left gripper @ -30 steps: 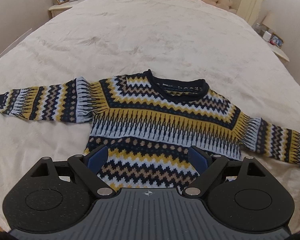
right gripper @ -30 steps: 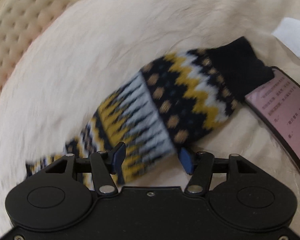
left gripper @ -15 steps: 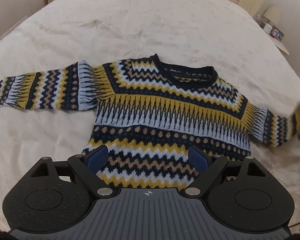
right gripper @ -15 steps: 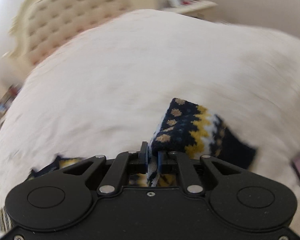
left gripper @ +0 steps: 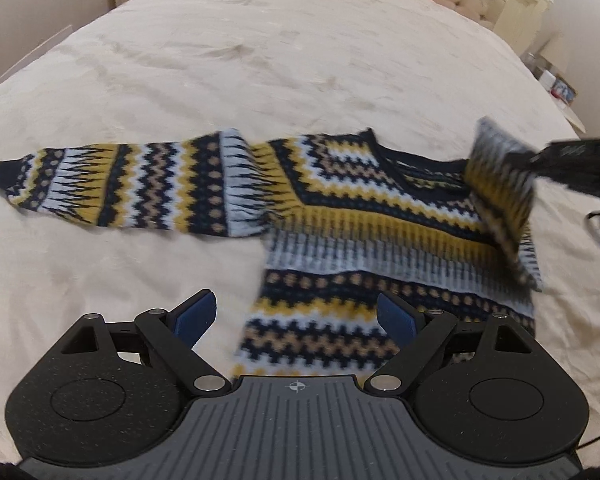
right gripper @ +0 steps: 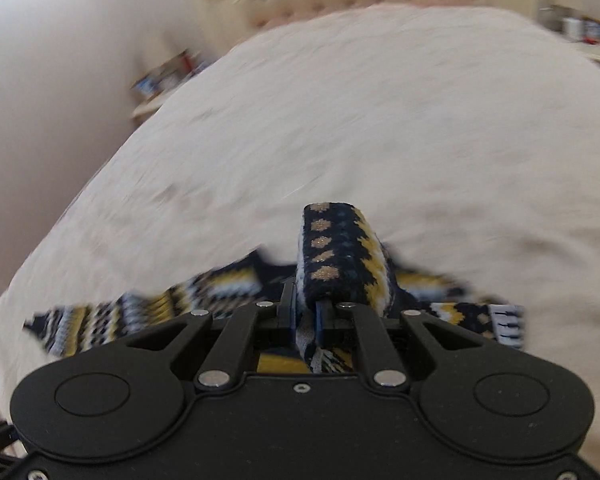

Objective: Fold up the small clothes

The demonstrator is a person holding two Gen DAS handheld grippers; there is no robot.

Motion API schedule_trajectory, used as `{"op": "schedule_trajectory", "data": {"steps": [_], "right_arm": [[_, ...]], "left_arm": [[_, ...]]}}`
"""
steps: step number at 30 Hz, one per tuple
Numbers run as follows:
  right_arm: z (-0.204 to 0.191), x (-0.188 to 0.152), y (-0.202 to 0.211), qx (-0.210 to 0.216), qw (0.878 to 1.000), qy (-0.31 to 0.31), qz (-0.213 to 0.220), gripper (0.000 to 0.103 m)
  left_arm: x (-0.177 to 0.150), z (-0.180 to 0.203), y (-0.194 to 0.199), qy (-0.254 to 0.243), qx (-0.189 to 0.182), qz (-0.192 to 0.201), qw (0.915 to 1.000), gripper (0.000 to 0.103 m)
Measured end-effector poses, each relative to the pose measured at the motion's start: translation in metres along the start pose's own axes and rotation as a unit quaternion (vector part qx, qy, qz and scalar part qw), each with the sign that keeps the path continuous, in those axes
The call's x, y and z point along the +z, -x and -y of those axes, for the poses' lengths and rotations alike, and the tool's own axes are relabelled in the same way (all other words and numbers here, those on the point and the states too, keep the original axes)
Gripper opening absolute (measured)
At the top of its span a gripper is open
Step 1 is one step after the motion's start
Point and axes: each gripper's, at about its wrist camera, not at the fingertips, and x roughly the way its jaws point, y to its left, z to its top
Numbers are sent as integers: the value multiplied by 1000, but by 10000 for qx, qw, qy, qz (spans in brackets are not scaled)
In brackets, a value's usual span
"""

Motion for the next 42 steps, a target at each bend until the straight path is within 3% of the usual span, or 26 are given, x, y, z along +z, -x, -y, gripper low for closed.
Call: {"op": "schedule_trajectory", "data": {"steps": [7,9,11,16,24,29,35,42], "right_arm": [[-69,-31,-61,-9,9962,532,-683,24],[-76,-39,-70,122,9948,600,-814,36],[-83,-47,-72,321,9937,659,-845,62],[-74,-62,-52,545,9918,832,-801,72],[-43,-93,-50,628,9871,711,-1291,73],[-19,-105,-45,548,9896,307,-1296,73],[21,-116,-31,153,9923,-10,-1225,73],[66,-118,-20,-173,9921,-277,-1214,73]], "left_arm": [[7,-30,-6,51,123,7,9999,88],[10,-33,-10,15,151,-16,9999,88],[13,-32,-15,-49,168,-20,9998,88],[22,-20,-31,-240,98,-78,9996,88],[40,32,-57,-687,-132,-131,9975,88],[47,64,-72,-975,-239,-159,9948,88],[33,115,-104,-1668,-351,-114,9853,88],[14,152,-150,-2172,-204,-287,9755,88]]}}
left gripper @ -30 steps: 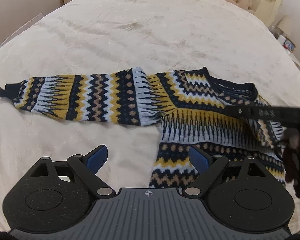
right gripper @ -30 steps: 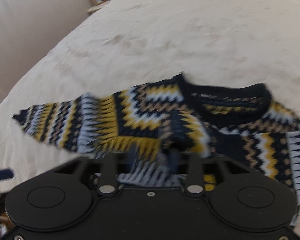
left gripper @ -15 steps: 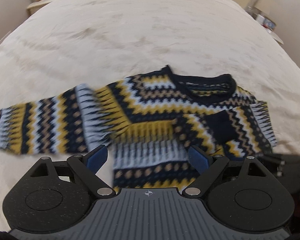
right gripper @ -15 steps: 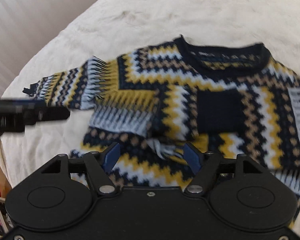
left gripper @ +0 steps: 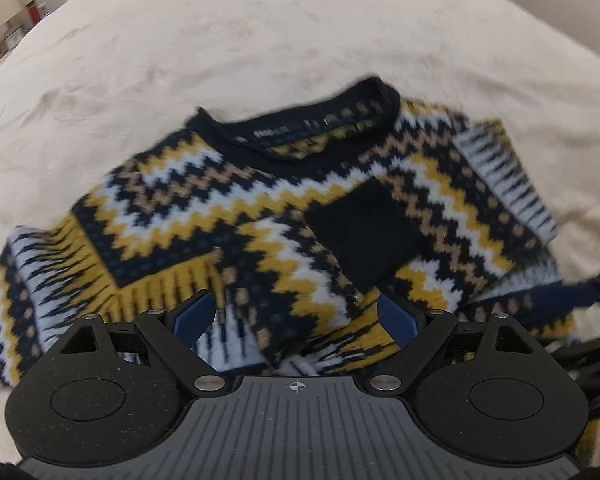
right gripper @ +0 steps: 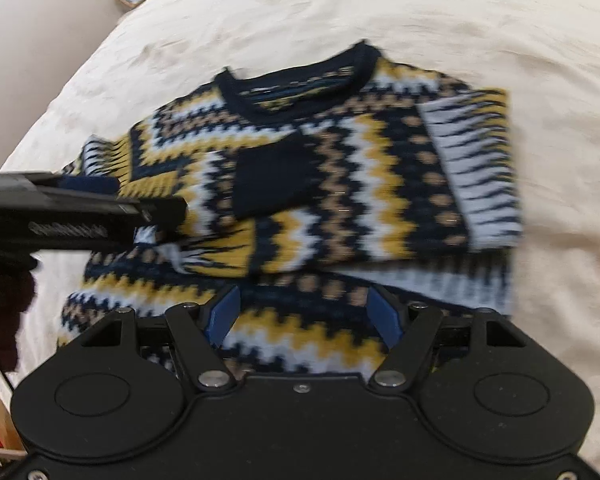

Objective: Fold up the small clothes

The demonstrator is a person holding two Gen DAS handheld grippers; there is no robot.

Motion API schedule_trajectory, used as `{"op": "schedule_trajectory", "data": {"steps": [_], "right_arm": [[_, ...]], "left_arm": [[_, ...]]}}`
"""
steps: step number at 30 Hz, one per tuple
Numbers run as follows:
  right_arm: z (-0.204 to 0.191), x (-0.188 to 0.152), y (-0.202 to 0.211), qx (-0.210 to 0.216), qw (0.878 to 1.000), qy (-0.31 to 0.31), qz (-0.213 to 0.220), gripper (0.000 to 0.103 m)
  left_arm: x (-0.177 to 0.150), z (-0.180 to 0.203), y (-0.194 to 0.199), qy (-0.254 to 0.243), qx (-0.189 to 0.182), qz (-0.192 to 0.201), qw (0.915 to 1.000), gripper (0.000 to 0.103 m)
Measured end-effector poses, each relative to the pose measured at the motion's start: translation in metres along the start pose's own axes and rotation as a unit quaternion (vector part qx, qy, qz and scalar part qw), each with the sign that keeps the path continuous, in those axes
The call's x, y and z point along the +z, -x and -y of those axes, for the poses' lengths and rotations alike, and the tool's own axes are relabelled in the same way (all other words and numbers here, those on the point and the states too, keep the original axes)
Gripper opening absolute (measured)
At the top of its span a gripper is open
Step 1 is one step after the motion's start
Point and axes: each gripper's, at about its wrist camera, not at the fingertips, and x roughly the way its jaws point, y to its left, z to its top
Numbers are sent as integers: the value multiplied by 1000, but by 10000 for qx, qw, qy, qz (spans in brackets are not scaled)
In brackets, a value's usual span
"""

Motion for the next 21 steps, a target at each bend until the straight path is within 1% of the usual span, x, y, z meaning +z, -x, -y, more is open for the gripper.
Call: {"op": "schedule_trajectory", "data": {"steps": [3,6,9,12,15,17,21], "right_arm": [[16,1,3,-41,9998,-183,3,73],[25,2,3,-49,9997,-250,16,73],[29,4,3,-48,9996,-274,33,73],[30,5,1,-38,9995,-297,50,74],[30,6,-1,-26,9995,-314,29,74],[30,6,-4,-27,9995,-328,5,74],[28,7,-5,-8,9994,-342,26,74]], "left_arm": [[-2,4,-12,-189,281,-67,9994,88],[-4,-8,-19,-94,541,-126,9984,88],[-7,-32,-17,245,735,-145,9969,88],[-11,-59,-11,701,882,-144,9935,88],[-17,-86,-5,1152,1097,-209,9870,88],[-22,-102,-2,1452,1238,-272,9812,88],[-30,-126,7,1826,1432,-321,9722,88]]}}
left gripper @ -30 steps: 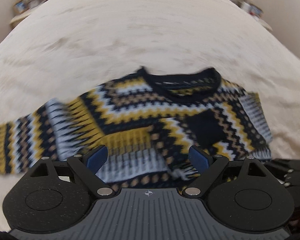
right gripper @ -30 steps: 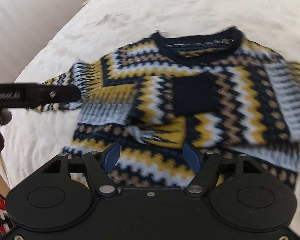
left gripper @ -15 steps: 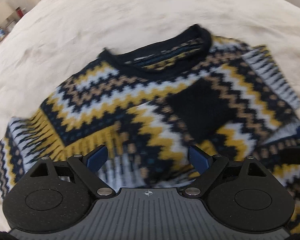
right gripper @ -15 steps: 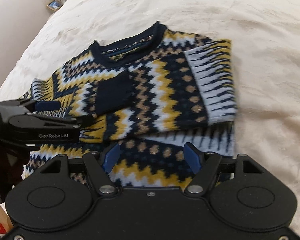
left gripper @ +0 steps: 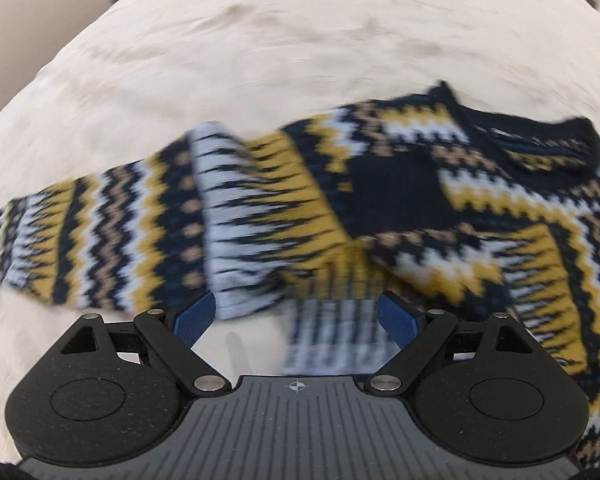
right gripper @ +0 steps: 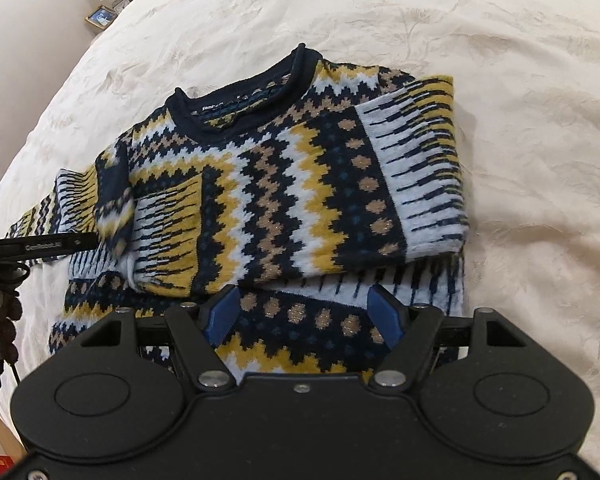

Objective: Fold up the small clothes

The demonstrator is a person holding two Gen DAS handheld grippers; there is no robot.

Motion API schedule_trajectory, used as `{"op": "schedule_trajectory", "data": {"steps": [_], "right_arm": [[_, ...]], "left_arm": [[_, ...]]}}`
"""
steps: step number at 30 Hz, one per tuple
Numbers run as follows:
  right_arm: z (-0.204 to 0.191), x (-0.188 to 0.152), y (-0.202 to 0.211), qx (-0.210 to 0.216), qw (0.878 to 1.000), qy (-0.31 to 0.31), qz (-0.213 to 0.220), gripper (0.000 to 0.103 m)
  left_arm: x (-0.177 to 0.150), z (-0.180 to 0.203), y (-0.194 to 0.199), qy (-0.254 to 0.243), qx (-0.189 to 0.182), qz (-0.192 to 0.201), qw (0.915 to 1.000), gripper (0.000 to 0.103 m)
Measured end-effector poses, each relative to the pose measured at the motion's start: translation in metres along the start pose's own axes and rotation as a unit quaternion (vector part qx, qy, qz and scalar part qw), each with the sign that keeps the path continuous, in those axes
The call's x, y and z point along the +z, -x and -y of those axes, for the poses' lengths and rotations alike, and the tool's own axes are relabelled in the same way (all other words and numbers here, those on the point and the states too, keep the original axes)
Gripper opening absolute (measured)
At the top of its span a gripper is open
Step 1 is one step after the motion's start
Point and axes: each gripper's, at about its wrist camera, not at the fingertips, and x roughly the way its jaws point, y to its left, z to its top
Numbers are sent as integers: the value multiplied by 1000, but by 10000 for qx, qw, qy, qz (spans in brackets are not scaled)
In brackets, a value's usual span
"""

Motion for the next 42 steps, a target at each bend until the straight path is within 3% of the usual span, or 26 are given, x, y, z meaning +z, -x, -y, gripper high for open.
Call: {"op": "schedule_trajectory", "data": {"steps": [5,8,16,22,27,33,42], "right_arm": [[0,4,-1,-25,10000,46,65,74],[-1,11,-4,-47,9999,83,67,74],[-5,19,-6,-2,9999,119,124,74],[-2,16,-18,-120,9996,234,-64,74],[9,18,-30,-245,9993,136,-238,74],[12,13,-35,-308,9987,205,-360,75],[15,14,-31,-324,9987,102,-377,75]], "left_arm": [[7,-18,12,389,-230,72,9990,88],[15,-11,15,317,-400,137,9986,88],[31,68,5,-591,-690,244,9956,88],[18,96,-9,-1103,-449,72,9929,88],[10,63,-14,-820,-225,-160,9963,89],[-3,18,-6,-393,-389,-456,9974,95],[-21,-25,8,-67,-43,-555,9984,94]]}}
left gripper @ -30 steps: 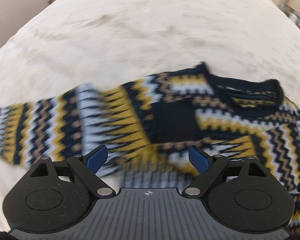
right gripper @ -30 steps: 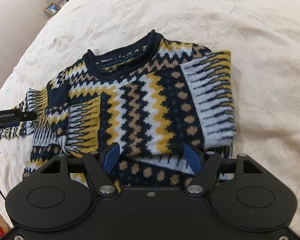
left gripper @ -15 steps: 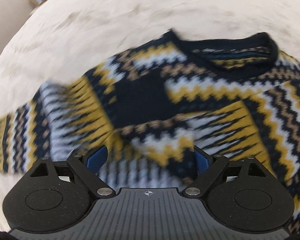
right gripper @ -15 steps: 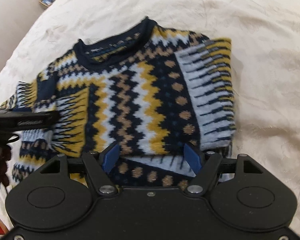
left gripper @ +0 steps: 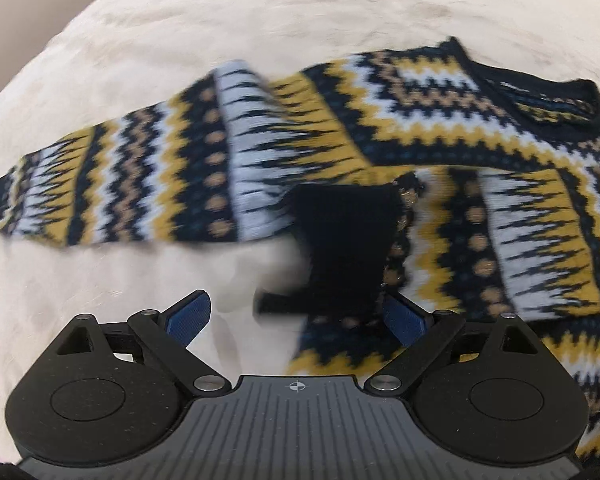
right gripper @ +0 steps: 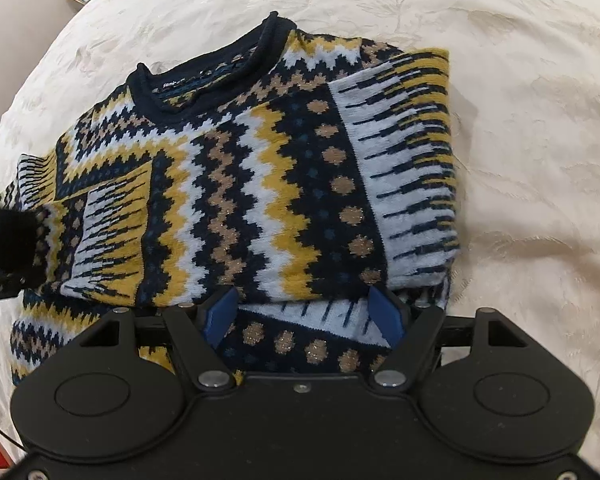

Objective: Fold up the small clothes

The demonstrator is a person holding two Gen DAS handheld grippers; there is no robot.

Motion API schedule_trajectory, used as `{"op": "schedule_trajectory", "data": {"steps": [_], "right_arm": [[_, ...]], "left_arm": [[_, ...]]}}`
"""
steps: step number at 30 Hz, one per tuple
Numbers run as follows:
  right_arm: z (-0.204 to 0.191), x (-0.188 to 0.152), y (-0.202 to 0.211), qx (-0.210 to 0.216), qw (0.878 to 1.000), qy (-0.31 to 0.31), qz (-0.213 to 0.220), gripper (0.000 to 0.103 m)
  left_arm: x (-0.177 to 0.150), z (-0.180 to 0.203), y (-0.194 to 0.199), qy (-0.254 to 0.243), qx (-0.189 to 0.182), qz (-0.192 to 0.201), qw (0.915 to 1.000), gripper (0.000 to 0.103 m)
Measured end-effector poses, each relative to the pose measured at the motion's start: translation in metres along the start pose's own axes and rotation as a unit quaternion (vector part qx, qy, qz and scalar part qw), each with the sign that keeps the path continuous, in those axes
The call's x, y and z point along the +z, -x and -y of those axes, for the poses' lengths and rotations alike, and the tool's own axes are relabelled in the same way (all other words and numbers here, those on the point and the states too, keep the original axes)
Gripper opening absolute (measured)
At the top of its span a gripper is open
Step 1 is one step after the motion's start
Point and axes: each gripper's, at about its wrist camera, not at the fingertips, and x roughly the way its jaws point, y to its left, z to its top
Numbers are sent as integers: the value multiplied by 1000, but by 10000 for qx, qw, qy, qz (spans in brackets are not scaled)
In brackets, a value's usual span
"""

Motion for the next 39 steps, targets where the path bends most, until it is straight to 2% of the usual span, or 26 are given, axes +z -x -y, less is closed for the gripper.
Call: {"op": "schedule_trajectory", "data": {"steps": [6,10,15,22,27,30,31,32,33,36,39], "right_arm": [[-4,1,8,-78,9999,23,92,75],[-5,6,24,-59,9989,173,430,75],[0,28,27,-185,9970,250,709,75],[23,65,9,-787,9935,75,819,75],[34,82,1,-888,9923,48,861,72],[32,88,-5,-902,9922,231,828,62],[31,89,-8,-913,9923,297,779,54],[28,89,-11,-903,9926,366,725,30],[27,90,-12,-903,9925,439,695,15],[28,89,-1,-871,9908,544,882,13],[45,89,9,-1010,9896,268,984,13]], "left_arm": [[-5,-22,2,212,133,-11,9997,94],[-8,-25,9,278,32,79,9996,94],[-5,-11,15,138,-145,243,9995,94],[0,13,22,-90,-367,427,9984,94],[1,22,23,-151,-431,421,9981,94],[0,25,22,-183,-449,422,9979,94],[0,25,22,-206,-457,433,9978,94],[0,26,23,-226,-468,449,9976,94],[1,26,23,-240,-482,471,9974,94],[2,27,26,-250,-571,572,9964,94],[6,31,24,-285,-640,595,9958,94]]}}
